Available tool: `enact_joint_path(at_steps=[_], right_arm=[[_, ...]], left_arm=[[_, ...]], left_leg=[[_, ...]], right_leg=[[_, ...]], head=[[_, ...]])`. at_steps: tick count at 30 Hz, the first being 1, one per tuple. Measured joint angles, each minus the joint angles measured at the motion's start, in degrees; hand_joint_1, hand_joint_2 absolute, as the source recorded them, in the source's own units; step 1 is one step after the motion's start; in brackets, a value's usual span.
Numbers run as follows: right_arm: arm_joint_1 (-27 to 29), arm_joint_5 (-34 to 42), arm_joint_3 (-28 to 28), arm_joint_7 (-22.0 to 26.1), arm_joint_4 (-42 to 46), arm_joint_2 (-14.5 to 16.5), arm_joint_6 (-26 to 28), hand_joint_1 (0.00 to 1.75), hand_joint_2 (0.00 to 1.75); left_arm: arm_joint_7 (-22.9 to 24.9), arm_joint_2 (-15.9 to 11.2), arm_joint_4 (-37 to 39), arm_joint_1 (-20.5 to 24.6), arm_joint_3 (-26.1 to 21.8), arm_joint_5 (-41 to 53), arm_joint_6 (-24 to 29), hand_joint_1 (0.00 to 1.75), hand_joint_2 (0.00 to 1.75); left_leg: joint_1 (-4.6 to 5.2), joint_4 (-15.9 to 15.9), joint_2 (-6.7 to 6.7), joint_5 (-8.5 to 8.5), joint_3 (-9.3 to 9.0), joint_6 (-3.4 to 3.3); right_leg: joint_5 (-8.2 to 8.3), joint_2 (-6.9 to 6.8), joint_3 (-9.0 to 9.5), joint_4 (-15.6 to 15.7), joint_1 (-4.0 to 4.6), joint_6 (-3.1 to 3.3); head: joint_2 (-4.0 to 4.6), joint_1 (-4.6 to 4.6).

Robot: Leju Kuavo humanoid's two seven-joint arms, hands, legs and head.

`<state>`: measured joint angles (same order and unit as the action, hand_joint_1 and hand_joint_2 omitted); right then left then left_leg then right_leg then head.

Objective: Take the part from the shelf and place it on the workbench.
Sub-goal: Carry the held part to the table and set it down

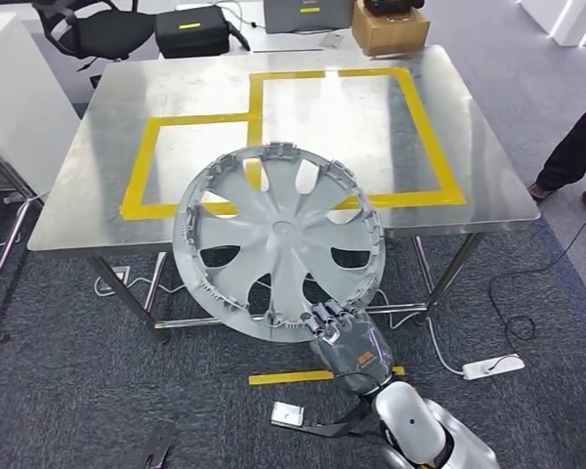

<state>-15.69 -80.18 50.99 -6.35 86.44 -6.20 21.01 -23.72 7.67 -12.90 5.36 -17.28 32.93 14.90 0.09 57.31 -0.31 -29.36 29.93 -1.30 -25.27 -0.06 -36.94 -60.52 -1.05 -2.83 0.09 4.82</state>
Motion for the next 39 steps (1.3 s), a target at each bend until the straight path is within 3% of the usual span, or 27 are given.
enact_joint_path(at_steps=[5,7,9,10,11,12,14,16,18,21,24,25,26,27,29,31,34,36,37,39], right_arm=[[0.08,0.01,0.00,-0.07,0.09,0.00,-0.01,1.75,1.75],[0.05,0.02,-0.01,-0.15,0.09,0.01,-0.01,1.75,1.75],[0.02,-0.01,-0.02,-0.16,0.09,0.01,0.00,1.75,1.75],[0.06,-0.02,-0.01,-0.15,0.09,0.01,-0.01,1.75,1.75],[0.12,-0.02,-0.01,-0.14,0.09,0.00,-0.02,1.75,1.75],[0.18,-0.01,0.00,-0.13,0.09,0.01,-0.02,1.75,1.75],[0.21,-0.02,0.00,-0.09,0.09,0.01,-0.02,1.75,1.75],[0.07,-0.02,-0.01,-0.07,0.10,0.02,-0.01,1.75,1.75],[-0.02,-0.01,0.00,-0.10,0.11,0.04,0.01,1.75,1.75],[0.03,0.07,-0.01,-0.14,0.09,0.06,-0.02,1.75,1.75],[-0.01,0.00,-0.02,-0.03,0.07,0.06,-0.01,1.75,1.75],[0.02,0.02,-0.01,0.01,0.06,0.06,-0.01,1.75,1.75],[0.09,0.07,-0.01,0.03,0.03,0.05,-0.02,1.75,1.75],[0.14,0.13,0.00,0.01,-0.01,0.04,-0.02,1.75,1.75],[0.16,0.20,0.00,-0.04,-0.08,0.02,-0.03,1.75,1.75],[0.01,0.17,0.00,-0.02,-0.04,0.03,-0.02,1.75,1.75],[-0.03,0.19,0.01,-0.01,-0.03,0.04,-0.02,1.75,1.75],[-0.02,0.23,0.00,-0.11,-0.05,0.04,-0.03,1.75,1.75],[-0.05,0.23,-0.01,-0.15,-0.04,0.04,-0.03,1.75,1.75],[-0.11,0.21,-0.02,-0.16,-0.05,0.04,-0.03,1.75,1.75]], left_arm=[[0.01,-0.10,-0.03,0.19,-0.06,0.01,0.02,0.00,1.75],[0.01,-0.13,-0.04,0.26,-0.06,0.01,0.04,0.00,1.75],[0.01,-0.13,-0.04,0.16,-0.07,0.01,0.04,0.00,1.75],[0.01,-0.13,-0.03,0.05,-0.08,0.01,0.03,0.00,1.75],[0.01,-0.13,-0.03,-0.03,-0.08,0.01,0.03,0.00,1.75],[0.01,-0.13,-0.04,-0.07,-0.08,0.01,0.03,0.00,1.75],[0.01,-0.22,-0.03,-0.07,-0.10,0.01,0.03,0.00,1.75],[0.01,-0.33,-0.03,-0.03,-0.15,0.01,0.03,0.00,1.75],[0.01,-0.34,-0.04,-0.01,-0.18,0.01,0.04,0.00,1.75],[0.01,-0.18,-0.04,-0.07,-0.19,0.04,0.07,0.00,1.75],[0.01,-0.10,-0.04,0.08,-0.19,0.04,0.06,0.00,1.75],[0.01,-0.06,-0.04,0.07,-0.19,0.05,0.04,0.00,1.75],[0.01,-0.02,-0.04,0.02,-0.19,0.06,0.02,0.00,1.75],[0.01,0.03,-0.04,-0.02,-0.19,0.08,-0.01,0.00,1.75],[0.01,0.05,-0.04,-0.05,-0.19,0.11,-0.03,0.00,1.75],[0.01,-0.01,-0.04,0.04,-0.21,0.15,-0.08,0.00,1.75],[0.01,-0.07,-0.05,0.19,-0.22,0.18,-0.11,0.00,1.75],[0.01,-0.12,-0.06,0.30,-0.22,0.18,-0.08,0.00,1.75],[0.01,-0.15,-0.07,0.32,-0.22,0.18,-0.05,0.00,1.75],[0.01,-0.14,-0.07,0.23,-0.23,0.18,-0.04,0.00,1.75]], left_leg=[[0.05,1.61,0.12,-1.70,0.26,1.03],[-0.13,7.07,0.15,-4.08,2.97,1.65],[-0.29,15.08,0.16,-6.51,7.71,2.02],[-0.31,17.53,0.16,-6.50,9.53,2.04],[-0.31,17.79,0.16,-5.21,10.38,1.91],[-0.26,15.78,0.15,-2.80,10.17,1.63],[0.02,8.49,0.14,2.60,7.97,0.51],[0.52,3.33,0.15,4.59,6.15,-0.69],[0.80,1.74,0.16,4.04,5.64,-1.19],[0.21,-0.37,0.19,3.97,4.17,-1.07],[0.05,-0.88,0.19,3.37,3.09,-1.29],[0.05,-0.82,0.18,3.02,2.80,-1.28],[0.02,-0.75,0.14,2.63,2.42,-1.19],[-0.05,-0.63,0.07,2.17,1.98,-1.03],[-0.19,-0.16,-0.07,1.05,1.10,-0.45],[-0.04,0.57,-0.09,0.03,0.85,0.25],[0.11,0.82,-0.02,-0.68,0.73,0.88],[0.00,2.71,0.04,-1.85,1.34,1.42],[-0.09,5.35,0.06,-3.00,2.62,1.72],[-0.29,13.05,0.08,-5.47,6.91,2.16]], right_leg=[[-1.50,0.35,1.33,1.33,0.08,2.29],[-1.94,0.27,1.92,1.46,-0.04,2.89],[-2.46,0.32,2.41,1.46,-0.01,3.17],[-2.75,0.42,2.76,1.46,0.02,3.18],[-3.08,0.53,3.22,1.46,0.05,3.16],[-3.43,0.62,3.79,1.47,0.12,3.12],[-4.16,0.68,4.82,1.59,0.26,2.97],[-4.52,0.71,5.21,1.82,0.23,2.51],[-4.53,0.67,5.18,2.18,0.18,1.87],[-5.55,0.46,4.22,0.59,0.28,1.04],[-8.79,0.39,-1.99,-9.60,0.17,0.33],[-9.05,0.38,-4.04,-12.29,0.13,0.09],[-8.17,0.37,-5.15,-13.00,0.07,-0.11],[-6.17,0.34,-5.05,-11.40,-0.01,-0.26],[-1.58,0.11,-2.62,-4.50,-0.18,-0.49],[-0.34,0.00,-0.19,0.38,-0.17,-0.03],[-1.37,0.20,0.63,0.97,-0.06,1.44],[-1.85,0.18,1.24,1.12,-0.23,2.23],[-2.10,0.14,1.63,1.21,-0.33,2.54],[-2.68,0.17,2.26,1.23,-0.31,2.90]], head=[[-0.01,0.45],[-0.01,0.56],[-0.01,0.57],[-0.01,0.58],[-0.01,0.60],[-0.01,0.60],[-0.01,0.49],[-0.01,0.38],[-0.01,0.42],[0.00,0.23],[-0.01,-0.05],[-0.01,-0.04],[-0.01,-0.05],[-0.01,-0.05],[-0.01,-0.10],[-0.01,-0.22],[-0.01,0.00],[-0.01,0.17],[-0.01,0.24],[-0.01,0.33]])
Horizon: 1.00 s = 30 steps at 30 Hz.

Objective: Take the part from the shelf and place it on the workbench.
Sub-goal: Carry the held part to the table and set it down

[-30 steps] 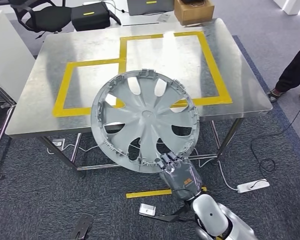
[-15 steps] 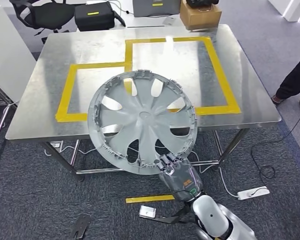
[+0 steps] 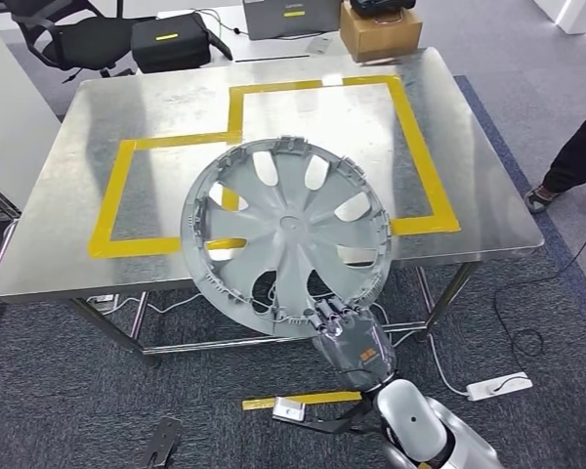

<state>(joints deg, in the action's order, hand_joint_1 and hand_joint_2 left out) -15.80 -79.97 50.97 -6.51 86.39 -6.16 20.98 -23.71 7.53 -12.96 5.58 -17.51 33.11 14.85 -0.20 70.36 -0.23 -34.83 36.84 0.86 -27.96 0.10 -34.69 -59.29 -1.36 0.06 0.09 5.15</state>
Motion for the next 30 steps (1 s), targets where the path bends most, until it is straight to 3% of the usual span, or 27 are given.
enact_joint_path(at_steps=[1,2,3,5,6,7,9,12,14,16,17,18,20,21,22,23,27,28,30], right_arm=[[0.01,-0.01,0.00,0.01,-0.01,0.00,-0.01,1.75,1.75],[0.07,-0.01,0.00,0.02,-0.01,0.00,-0.01,1.75,1.75],[0.14,0.00,0.01,0.04,-0.01,0.00,-0.02,1.75,1.75],[0.20,0.01,0.01,0.08,-0.01,0.01,-0.02,1.75,1.75],[0.16,-0.01,0.01,0.10,-0.01,0.02,-0.02,1.75,1.75],[0.08,-0.02,0.01,0.10,-0.01,0.02,-0.01,1.75,1.75],[-0.07,-0.02,0.02,0.07,0.00,0.02,0.00,1.75,1.75],[-0.07,0.03,0.02,0.01,0.01,0.02,-0.02,1.75,1.75],[-0.07,0.00,0.02,0.08,-0.01,0.02,-0.01,1.75,1.75],[-0.04,-0.05,0.02,0.18,-0.01,0.02,-0.01,1.75,1.75],[0.03,-0.03,0.02,0.21,-0.02,0.02,-0.01,1.75,1.75],[0.10,-0.01,0.02,0.20,-0.02,0.01,-0.02,1.75,1.75],[0.19,0.04,0.02,0.14,-0.03,0.00,-0.02,1.75,1.75],[0.16,0.02,0.02,0.12,-0.05,0.00,-0.02,1.75,1.75],[0.04,-0.01,0.02,0.13,-0.04,0.00,-0.02,1.75,1.75],[-0.05,-0.03,0.02,0.16,-0.03,0.00,-0.01,1.75,1.75],[0.00,0.02,0.02,0.10,-0.01,0.01,-0.03,1.75,1.75],[-0.01,0.04,0.01,0.05,-0.01,0.01,-0.03,1.75,1.75],[-0.09,0.02,0.00,-0.01,-0.01,0.02,-0.04,1.75,1.75]], left_arm=[[0.00,0.00,0.00,-0.09,0.00,0.00,-0.01,0.00,1.75],[0.00,0.01,0.00,-0.19,0.00,-0.01,-0.01,0.00,1.75],[0.00,0.01,0.00,-0.25,0.00,-0.01,-0.01,0.00,1.75],[0.00,0.00,0.00,-0.30,-0.01,-0.02,-0.01,0.00,1.75],[0.00,-0.02,0.00,-0.31,-0.02,-0.02,-0.02,0.00,1.75],[0.00,-0.03,0.00,-0.28,-0.02,-0.02,-0.03,0.00,1.75],[0.00,-0.04,0.00,-0.20,-0.03,-0.02,-0.05,0.00,1.75],[-0.02,0.03,-0.02,-0.27,-0.03,-0.03,-0.04,0.00,1.75],[-0.04,0.06,-0.02,-0.26,-0.05,-0.04,-0.03,0.00,1.75],[-0.04,0.11,-0.02,-0.23,-0.07,-0.04,-0.09,0.00,1.75],[-0.04,0.15,-0.02,-0.27,-0.07,-0.04,-0.12,0.00,1.75],[-0.04,0.18,-0.02,-0.31,-0.07,-0.04,-0.14,0.00,1.75],[-0.04,0.20,-0.02,-0.35,-0.07,-0.04,-0.15,0.00,1.75],[-0.04,0.20,-0.02,-0.33,-0.07,-0.04,-0.17,0.00,1.75],[-0.04,0.20,-0.02,-0.29,-0.07,-0.04,-0.19,0.00,1.75],[-0.04,0.20,-0.02,-0.24,-0.07,-0.04,-0.22,0.00,1.75],[-0.02,0.20,-0.05,-0.05,-0.07,-0.02,-0.17,0.00,1.75],[-0.01,0.18,-0.07,0.01,-0.07,0.01,-0.12,0.00,1.75],[0.00,0.16,-0.09,-0.01,-0.07,0.10,-0.05,0.00,1.75]], left_leg=[[-0.08,3.11,0.00,-0.47,2.09,0.08],[-0.13,4.44,0.00,0.17,3.43,0.06],[-0.15,3.52,0.00,2.04,3.78,-0.08],[-0.06,-2.98,-0.02,7.50,2.14,-0.65],[0.13,-6.12,-0.02,9.38,1.05,-0.98],[0.33,-8.42,-0.02,10.19,0.14,-1.35],[0.75,-10.20,-0.01,9.45,-0.67,-1.94],[0.42,-12.31,-0.01,8.84,-2.18,-2.50],[0.25,-13.08,0.00,8.61,-3.25,-2.89],[0.35,-13.13,0.00,7.99,-3.91,-3.22],[0.42,-13.12,-0.03,7.60,-4.34,-3.28],[0.45,-13.11,-0.10,7.18,-4.86,-3.26],[0.47,-13.05,-0.25,6.11,-6.18,-3.03],[0.59,-12.95,-0.30,5.53,-6.67,-2.77],[0.67,-12.79,-0.32,5.04,-6.97,-2.48],[0.73,-12.66,-0.30,4.70,-7.07,-2.19],[0.64,-11.94,-0.15,3.56,-7.09,-1.02],[0.52,-10.17,-0.13,2.69,-6.27,-0.65],[0.11,-3.50,-0.09,0.28,-2.56,0.02]], right_leg=[[-0.32,0.08,0.35,0.00,0.02,0.03],[-0.67,0.18,0.78,0.00,0.03,0.00],[-1.06,0.28,1.34,0.00,0.05,-0.06],[-1.91,0.40,2.51,0.10,0.05,-0.28],[-2.29,0.42,3.01,0.20,0.12,-0.49],[-2.52,0.45,3.30,0.35,0.11,-0.78],[-2.72,0.42,3.50,0.73,0.10,-1.53],[-3.43,0.17,3.25,0.20,0.15,-2.58],[-5.38,0.11,0.18,-5.16,0.18,-2.83],[-7.18,0.10,-4.81,-12.60,0.19,-3.03],[-6.82,0.10,-6.60,-14.51,0.20,-3.10],[-5.31,0.09,-7.38,-14.33,0.21,-3.10],[0.01,0.04,-5.97,-8.20,0.23,-2.87],[1.97,-0.02,-4.52,-4.75,0.34,-2.69],[2.87,-0.09,-3.17,-1.88,0.44,-2.38],[2.89,-0.10,-2.32,-0.36,0.57,-2.06],[1.55,0.02,-1.16,0.57,0.49,-0.65],[1.33,-0.04,-0.78,0.76,0.32,-0.37],[0.78,-0.12,-0.11,0.89,0.20,0.03]], head=[[0.00,0.00],[0.00,0.00],[0.00,0.00],[0.00,-0.03],[0.00,-0.09],[0.00,-0.11],[0.00,-0.14],[0.00,-0.35],[0.00,-0.60],[0.00,-0.61],[0.00,-0.60],[0.00,-0.61],[0.00,-0.63],[0.01,-0.65],[0.01,-0.67],[0.01,-0.58],[0.00,-0.23],[0.00,-0.12],[0.00,0.06]])
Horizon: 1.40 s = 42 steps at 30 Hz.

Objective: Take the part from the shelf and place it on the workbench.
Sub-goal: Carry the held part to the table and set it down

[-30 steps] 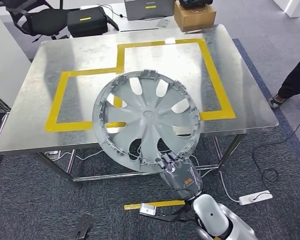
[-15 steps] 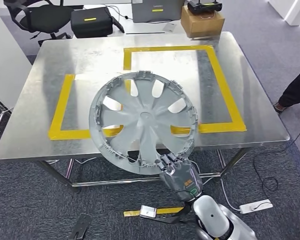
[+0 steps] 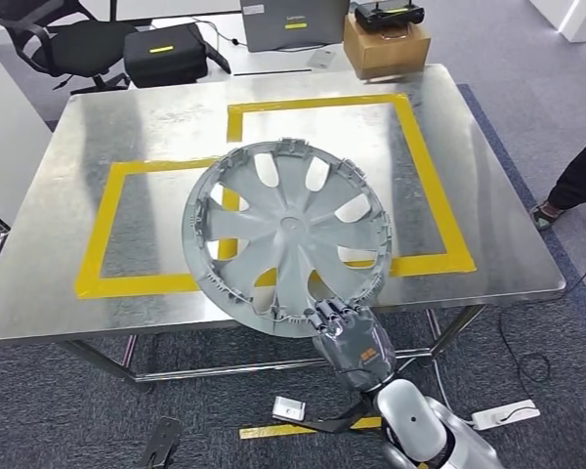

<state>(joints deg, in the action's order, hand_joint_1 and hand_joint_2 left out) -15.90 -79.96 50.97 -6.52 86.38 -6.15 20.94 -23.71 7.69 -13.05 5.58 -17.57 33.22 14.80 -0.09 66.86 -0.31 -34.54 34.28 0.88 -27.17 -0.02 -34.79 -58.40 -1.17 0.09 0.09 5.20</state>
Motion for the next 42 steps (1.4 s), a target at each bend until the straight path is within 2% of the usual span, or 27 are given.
enact_joint_path(at_steps=[1,2,3,4,5,6,7,8,10,12,14,16,17,18,19,21,22,23,25,27,34,42], right_arm=[[-0.01,-0.01,0.00,0.01,-0.01,0.01,0.00,1.75,1.75],[0.03,-0.02,0.00,0.02,-0.01,0.01,-0.01,1.75,1.75],[0.10,-0.01,0.01,0.03,-0.02,0.01,-0.01,1.75,1.75],[0.17,0.00,0.01,0.03,-0.03,0.01,-0.02,1.75,1.75],[0.21,0.00,0.02,0.05,-0.03,0.01,-0.02,1.75,1.75],[0.21,-0.01,0.02,0.06,-0.04,0.01,-0.02,1.75,1.75],[0.13,-0.01,0.03,0.07,-0.03,0.01,-0.02,1.75,1.75],[0.02,-0.02,0.03,0.08,-0.02,0.01,-0.01,1.75,1.75],[-0.17,-0.01,0.03,0.06,0.00,0.02,0.01,1.75,1.75],[-0.14,0.02,0.02,0.03,0.00,0.03,-0.01,1.75,1.75],[-0.12,0.01,0.02,0.04,0.00,0.03,-0.01,1.75,1.75],[-0.08,-0.03,0.02,0.13,0.00,0.03,0.00,1.75,1.75],[-0.01,-0.03,0.02,0.17,-0.01,0.02,-0.01,1.75,1.75],[0.08,-0.02,0.02,0.19,-0.02,0.01,-0.01,1.75,1.75],[0.15,0.02,0.02,0.15,-0.03,-0.01,-0.02,1.75,1.75],[0.19,0.07,0.02,0.06,-0.08,-0.03,-0.05,1.75,1.75],[0.13,0.09,0.02,0.03,-0.10,-0.03,-0.07,1.75,1.75],[0.02,0.09,0.02,0.04,-0.14,-0.03,-0.09,1.75,1.75],[-0.12,0.08,0.01,0.01,-0.25,-0.02,-0.17,1.75,1.75],[-0.14,0.08,-0.04,-0.14,-0.57,-0.02,-0.36,1.75,1.75],[-0.85,-0.17,-0.62,-0.74,-1.35,-0.02,-0.54,1.75,1.75],[-4.06,-1.01,-3.09,-2.54,-3.01,0.08,-1.78,1.75,1.75]], left_arm=[[0.00,0.00,0.00,-0.10,0.00,0.07,0.01,0.00,1.75],[0.00,0.00,0.01,-0.22,0.00,0.14,0.02,0.00,1.75],[0.00,-0.01,0.01,-0.31,0.00,0.19,0.03,0.00,1.75],[0.00,-0.02,0.01,-0.36,0.00,0.21,0.05,0.00,1.75],[0.00,-0.03,0.01,-0.37,0.00,0.23,0.07,0.00,1.75],[0.00,-0.05,0.02,-0.37,0.00,0.23,0.08,0.00,1.75],[0.00,-0.06,0.02,-0.36,0.00,0.24,0.09,0.00,1.75],[0.02,-0.07,0.03,-0.32,0.00,0.26,0.09,0.00,1.75],[0.03,-0.08,0.03,-0.27,0.00,0.31,0.14,0.00,1.75],[-0.03,-0.09,0.01,-0.34,-0.01,0.38,0.26,0.00,1.75],[-0.19,-0.07,-0.02,-0.28,-0.03,0.48,0.34,0.00,1.75],[-0.33,-0.04,-0.02,-0.18,-0.04,0.61,0.31,0.00,1.75],[-0.39,-0.02,-0.02,-0.19,-0.04,0.68,0.29,0.00,1.75],[-0.47,-0.01,-0.02,-0.23,-0.04,0.74,0.28,0.00,1.75],[-0.56,0.01,-0.01,-0.28,-0.04,0.81,0.29,0.00,1.75],[-0.80,0.03,-0.01,-0.34,-0.04,0.91,0.32,0.00,1.75],[-0.95,0.05,0.00,-0.29,-0.04,0.95,0.33,0.00,1.75],[-1.10,0.07,0.00,-0.25,-0.04,1.00,0.33,0.00,1.75],[-1.69,0.08,0.00,-0.22,-0.04,1.06,0.38,0.00,1.75],[-2.73,0.09,0.00,-0.28,-0.04,1.08,0.44,0.00,1.75],[-4.74,0.09,0.00,-0.15,-0.04,1.27,0.26,0.00,1.75],[-5.49,0.26,0.00,0.14,-0.02,2.03,-0.12,0.00,1.75]], left_leg=[[-0.23,3.63,0.00,-0.86,2.29,0.24],[-0.41,6.03,0.00,-0.79,4.09,0.43],[-0.55,6.50,0.00,0.47,5.06,0.55],[-0.66,4.85,0.00,2.83,5.06,0.59],[-0.72,1.52,0.00,5.82,4.27,0.54],[-0.70,-1.65,0.00,8.07,3.28,0.44],[-0.55,-4.37,0.01,9.47,2.36,0.25],[-0.37,-6.20,0.02,9.70,1.67,-0.06],[-0.01,-7.50,0.02,8.69,1.15,-0.77],[-0.21,-8.41,-0.03,8.33,0.50,-1.53],[-0.41,-9.04,-0.04,8.21,-0.34,-2.27],[-0.20,-9.03,-0.02,7.78,-0.80,-2.80],[-0.08,-9.00,-0.03,7.53,-1.04,-2.93],[0.03,-8.97,-0.08,7.23,-1.34,-3.01],[0.10,-8.92,-0.16,6.90,-1.70,-3.00],[0.20,-8.72,-0.32,6.08,-2.47,-2.77],[0.33,-8.48,-0.35,5.70,-2.62,-2.54],[0.41,-8.28,-0.35,5.45,-2.59,-2.28],[0.56,-7.97,-0.32,5.28,-2.35,-1.95],[0.53,-8.15,-0.30,5.31,-2.47,-1.95],[0.52,-9.06,-0.24,5.35,-3.04,-1.94],[0.51,-9.16,-0.24,5.67,-3.01,-1.37]], right_leg=[[-0.32,0.04,0.34,0.00,0.00,0.05],[-0.67,0.11,0.78,0.00,-0.02,0.04],[-1.07,0.19,1.32,0.00,-0.04,-0.04],[-1.49,0.26,1.96,-0.01,-0.07,-0.17],[-1.92,0.30,2.62,0.00,-0.12,-0.35],[-2.31,0.30,2.98,0.10,-0.14,-0.60],[-2.62,0.33,3.33,0.16,-0.13,-0.91],[-2.79,0.34,3.43,0.24,-0.12,-1.27],[-2.91,0.30,3.53,0.51,-0.10,-2.05],[-3.41,0.15,3.25,0.28,-0.15,-2.70],[-5.36,0.10,1.12,-3.89,-0.12,-2.95],[-7.80,0.11,-3.27,-11.53,-0.05,-2.94],[-8.14,0.10,-5.28,-14.34,-0.04,-2.94],[-7.43,0.10,-6.49,-15.35,-0.03,-2.90],[-5.60,0.10,-6.60,-14.12,0.00,-2.78],[-0.91,0.06,-4.47,-7.46,0.12,-2.34],[0.54,0.04,-3.08,-4.29,0.24,-2.08],[1.05,0.03,-2.12,-2.22,0.36,-1.82],[0.77,0.09,-1.33,-0.92,0.52,-1.55],[0.65,0.18,-1.26,-0.71,0.53,-1.49],[0.34,0.22,-1.11,-0.66,0.59,-1.08],[0.55,0.13,-1.07,-0.68,0.61,-0.86]], head=[[0.00,-0.01],[0.00,-0.01],[0.00,-0.01],[0.00,0.00],[0.00,-0.01],[0.00,-0.04],[0.00,-0.07],[0.00,-0.09],[0.00,-0.10],[-0.01,-0.18],[-0.01,-0.44],[0.00,-0.59],[0.00,-0.58],[0.00,-0.58],[0.00,-0.59],[0.00,-0.58],[0.00,-0.60],[0.00,-0.59],[0.00,-0.51],[0.00,-0.38],[0.00,-0.38],[0.00,-0.40]])
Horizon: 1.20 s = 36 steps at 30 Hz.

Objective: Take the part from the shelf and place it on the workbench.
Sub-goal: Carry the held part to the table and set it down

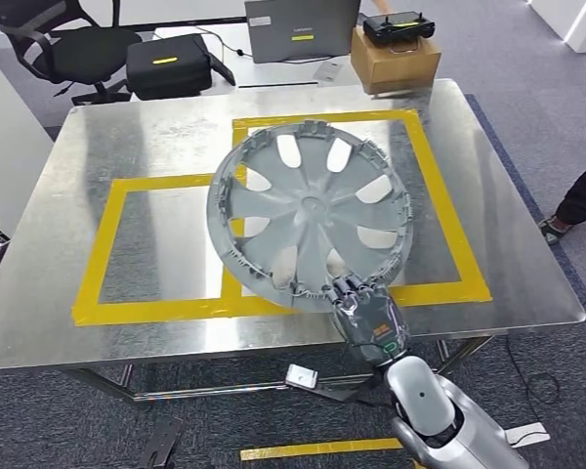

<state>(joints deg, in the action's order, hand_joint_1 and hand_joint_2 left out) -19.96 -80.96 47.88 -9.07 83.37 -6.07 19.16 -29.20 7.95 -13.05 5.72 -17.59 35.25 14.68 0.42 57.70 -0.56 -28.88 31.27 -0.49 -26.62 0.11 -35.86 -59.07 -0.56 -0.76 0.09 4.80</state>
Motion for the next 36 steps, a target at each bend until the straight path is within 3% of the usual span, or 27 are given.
enact_joint_path(at_steps=[15,36], right_arm=[[-5.22,-0.91,-3.87,-1.75,-6.13,1.17,-1.99,1.75,1.75],[-14.53,-1.09,-8.45,-3.19,-27.14,4.14,-0.93,1.75,1.75]], left_arm=[[-1.37,0.27,0.00,0.53,0.31,1.80,0.78,0.00,1.75],[-0.21,0.36,-0.02,1.97,1.71,3.26,-1.11,0.00,1.75]], left_leg=[[0.24,0.07,0.00,0.05,0.03,0.07],[0.24,0.12,0.00,0.05,0.04,0.05]], right_leg=[[0.16,-0.02,0.08,0.14,-0.22,-0.13],[0.18,-0.03,0.07,0.15,-0.23,-0.16]], head=[[0.00,-0.01],[0.00,-0.01]])
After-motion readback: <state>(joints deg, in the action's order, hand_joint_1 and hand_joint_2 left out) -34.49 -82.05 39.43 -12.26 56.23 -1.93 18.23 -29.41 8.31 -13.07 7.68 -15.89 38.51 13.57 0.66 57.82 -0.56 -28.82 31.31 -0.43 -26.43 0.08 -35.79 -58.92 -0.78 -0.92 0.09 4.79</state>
